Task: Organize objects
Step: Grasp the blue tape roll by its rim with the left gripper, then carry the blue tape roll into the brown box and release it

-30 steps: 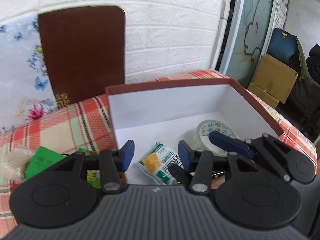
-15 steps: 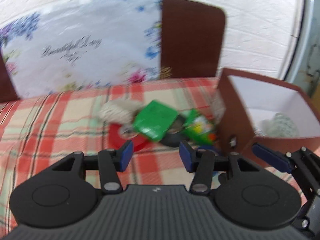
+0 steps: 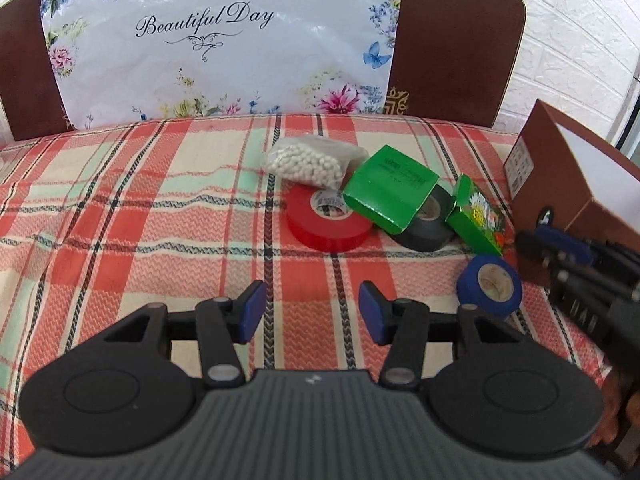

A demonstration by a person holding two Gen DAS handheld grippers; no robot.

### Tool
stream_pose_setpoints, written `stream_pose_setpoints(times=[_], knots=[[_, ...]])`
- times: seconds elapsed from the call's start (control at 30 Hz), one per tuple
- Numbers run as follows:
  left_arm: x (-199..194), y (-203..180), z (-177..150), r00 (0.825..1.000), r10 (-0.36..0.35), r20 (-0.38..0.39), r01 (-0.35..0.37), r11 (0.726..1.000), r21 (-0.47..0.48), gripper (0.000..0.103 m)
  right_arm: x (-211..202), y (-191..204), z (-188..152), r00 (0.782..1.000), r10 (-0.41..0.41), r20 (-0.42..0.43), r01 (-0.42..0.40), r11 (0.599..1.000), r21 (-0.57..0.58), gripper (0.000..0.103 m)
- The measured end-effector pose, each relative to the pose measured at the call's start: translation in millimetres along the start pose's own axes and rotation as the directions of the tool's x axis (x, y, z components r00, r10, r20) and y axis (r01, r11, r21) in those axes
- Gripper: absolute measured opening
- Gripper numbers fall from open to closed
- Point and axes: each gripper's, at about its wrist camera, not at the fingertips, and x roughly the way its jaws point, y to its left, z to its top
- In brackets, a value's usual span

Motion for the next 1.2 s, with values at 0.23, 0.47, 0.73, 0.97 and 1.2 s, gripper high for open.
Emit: stream_pose_setpoints(times=[0.23,0.47,0.73,0.97,1.2], knots=[[10.3,-2.1,-2.3,0.999,-0.034,-0.023,0.034,0.999,-0.007,0.053,-15.2,10.9,-15.2,0.999,0.031,-0.005,-0.032,0.999,-0.021,0.065],[15.7,-13.8,-3.6,0.994,-0.093,-0.059,0.093,0.996,-0.008,0.053,10.1,36.2,-33.4,0.988,0.042,-0.152,-0.059,0.992,-0.11,0.055],[23.4,-50.0,6.9,0.976,-0.194,-0.102,0.201,0.978,0.063,0.051,-10.4,52.8,-38.7,0.988,0.11,-0.11,-0.126,0.982,-0.143,0.049],[35.0,-53.0,-9.4,0.972,-0.184,-0.146,0.191,0.981,0.038,0.044,-17.5,55.9,-42.6,0.981,0.134,-0.141,-0.145,0.986,-0.078,0.048],[30.1,-63.1,-14.6,0.974,-0.172,-0.148,0.181,0.982,0.05,0.019,-18.6,63.6,-44.5,0.981,0.12,-0.154,-0.137,0.985,-0.101,0.049]])
